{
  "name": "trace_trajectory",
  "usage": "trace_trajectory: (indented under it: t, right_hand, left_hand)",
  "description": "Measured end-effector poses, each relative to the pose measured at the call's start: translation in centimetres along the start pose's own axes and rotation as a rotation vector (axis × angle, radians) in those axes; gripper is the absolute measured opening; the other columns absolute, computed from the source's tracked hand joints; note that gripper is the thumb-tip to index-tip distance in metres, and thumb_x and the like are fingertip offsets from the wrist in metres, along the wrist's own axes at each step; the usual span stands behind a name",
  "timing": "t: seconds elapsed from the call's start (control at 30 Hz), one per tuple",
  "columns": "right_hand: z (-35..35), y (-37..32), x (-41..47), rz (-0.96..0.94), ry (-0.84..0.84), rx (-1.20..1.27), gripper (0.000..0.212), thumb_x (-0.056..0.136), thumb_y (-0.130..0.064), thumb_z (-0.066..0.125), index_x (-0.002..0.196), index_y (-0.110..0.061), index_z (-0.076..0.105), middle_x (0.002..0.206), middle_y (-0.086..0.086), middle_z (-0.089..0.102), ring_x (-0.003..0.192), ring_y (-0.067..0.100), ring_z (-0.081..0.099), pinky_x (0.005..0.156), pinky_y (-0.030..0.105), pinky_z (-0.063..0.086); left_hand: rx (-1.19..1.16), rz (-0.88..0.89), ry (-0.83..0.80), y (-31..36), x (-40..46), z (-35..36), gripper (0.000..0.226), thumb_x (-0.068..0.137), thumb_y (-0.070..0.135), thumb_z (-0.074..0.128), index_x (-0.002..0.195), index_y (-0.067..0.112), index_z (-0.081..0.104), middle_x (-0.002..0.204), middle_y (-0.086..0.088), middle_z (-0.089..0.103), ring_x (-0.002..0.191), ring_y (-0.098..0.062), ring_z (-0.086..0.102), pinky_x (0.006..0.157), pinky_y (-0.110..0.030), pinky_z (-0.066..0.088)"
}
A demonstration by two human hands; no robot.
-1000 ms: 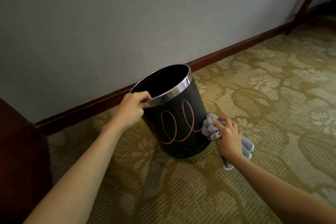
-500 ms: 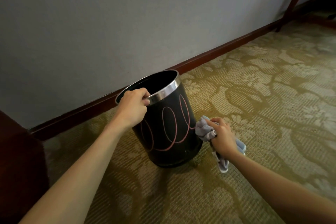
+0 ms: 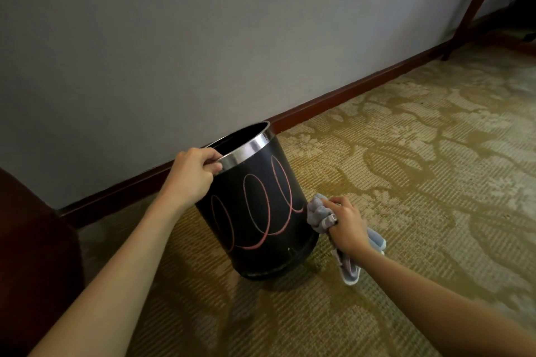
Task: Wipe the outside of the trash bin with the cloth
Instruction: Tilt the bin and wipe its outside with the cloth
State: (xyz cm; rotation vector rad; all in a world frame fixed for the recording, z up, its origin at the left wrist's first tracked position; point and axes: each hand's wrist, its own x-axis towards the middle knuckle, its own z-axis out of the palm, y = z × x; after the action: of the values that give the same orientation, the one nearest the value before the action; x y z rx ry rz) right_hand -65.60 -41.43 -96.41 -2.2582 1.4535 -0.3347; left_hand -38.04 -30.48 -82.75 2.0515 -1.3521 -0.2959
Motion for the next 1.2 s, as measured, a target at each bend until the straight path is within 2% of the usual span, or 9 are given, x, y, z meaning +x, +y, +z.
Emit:
trace_trajectory:
  t: [0.13,0.27,0.4,0.5,0.57,0.63,0.73,1.0,1.2]
  right_hand:
    - [-0.1,-1.0,0.4,0.003,0.057,0.005,0.055,0.088,-0.005,0.042,0.134,-0.036,0.049,0.133,0.0,0.042,0.115,0.027,0.036,0.089,0.05,0.036]
    - [-1.4,-4.1,1.4,-0.052,0.166,0.121,0.06,0.086,-0.004,0.04,0.133,-0.04,0.049,0.131,-0.003,0.044,0.111,0.024,0.038,0.09,0.047,0.035]
    - [-3.5,-8.8,3.1,-0.134,0.29,0.296,0.061,0.084,0.004,0.041,0.129,-0.034,0.054,0.128,-0.004,0.046,0.111,0.021,0.04,0.097,0.045,0.033]
    - [-4.4,-11.4,3.6,-0.222,0.341,0.222,0.064,0.082,0.002,0.043,0.132,-0.038,0.049,0.133,-0.002,0.043,0.114,0.022,0.037,0.093,0.037,0.025]
    - [-4.3,-11.6,3.4,-0.242,0.355,0.169,0.071,0.078,0.005,0.045,0.135,-0.037,0.048,0.135,-0.001,0.041,0.114,0.024,0.037,0.091,0.037,0.025]
    - [-3.7,-10.9,2.9,-0.246,0.347,0.152,0.072,0.077,0.005,0.046,0.136,-0.036,0.047,0.136,0.0,0.041,0.113,0.025,0.038,0.094,0.041,0.031]
    - [-2.3,-8.6,2.0,-0.233,0.298,0.068,0.067,0.081,-0.001,0.048,0.138,-0.037,0.044,0.137,-0.001,0.04,0.113,0.024,0.038,0.092,0.045,0.035]
    - [0.4,-1.7,-0.5,-0.085,0.058,-0.118,0.057,0.089,-0.008,0.045,0.138,-0.037,0.042,0.137,-0.003,0.037,0.116,0.023,0.035,0.09,0.041,0.034]
    - [-0.5,-3.0,0.5,-0.056,0.075,-0.083,0.055,0.09,-0.01,0.043,0.135,-0.042,0.044,0.132,-0.004,0.04,0.109,0.025,0.036,0.086,0.046,0.034]
  left_hand:
    - [-0.061,-0.018,0.051,-0.2,0.3,0.3,0.016,0.087,0.01,0.063,0.095,0.017,0.075,0.075,0.014,0.066,0.077,0.0,0.06,0.064,-0.011,0.039]
    - [-0.059,-0.018,0.075,-0.5,0.5,0.4,0.017,0.088,0.01,0.063,0.097,0.018,0.074,0.074,0.017,0.064,0.078,-0.002,0.062,0.064,-0.013,0.041]
    - [-0.053,-0.005,0.09,-0.4,0.4,0.7,0.019,0.088,0.011,0.063,0.104,0.013,0.072,0.091,0.001,0.072,0.085,-0.008,0.061,0.078,-0.02,0.045]
    - [-0.043,0.024,0.107,-0.3,0.4,0.9,0.019,0.087,0.011,0.063,0.104,0.012,0.072,0.086,0.004,0.07,0.083,-0.008,0.06,0.074,-0.014,0.042]
    - [-0.036,0.016,0.105,-0.5,0.5,0.9,0.018,0.088,0.011,0.063,0.103,0.013,0.073,0.086,0.003,0.07,0.083,-0.01,0.062,0.074,-0.017,0.043]
    - [-0.031,-0.001,0.094,-0.7,0.7,0.8,0.018,0.088,0.012,0.062,0.102,0.014,0.073,0.087,0.001,0.071,0.085,-0.013,0.064,0.076,-0.024,0.046]
    - [-0.022,-0.012,0.104,-1.1,1.0,0.7,0.017,0.089,0.011,0.061,0.1,0.014,0.073,0.086,0.001,0.07,0.086,-0.014,0.065,0.074,-0.022,0.044]
    - [-0.05,-0.076,0.143,-1.8,1.8,0.4,0.02,0.089,0.011,0.061,0.105,0.013,0.072,0.096,-0.003,0.071,0.092,-0.015,0.063,0.077,-0.024,0.044]
    - [-0.018,-0.022,0.159,-1.3,1.4,0.9,0.017,0.088,0.011,0.062,0.1,0.013,0.073,0.084,0.002,0.069,0.084,-0.015,0.063,0.072,-0.024,0.043]
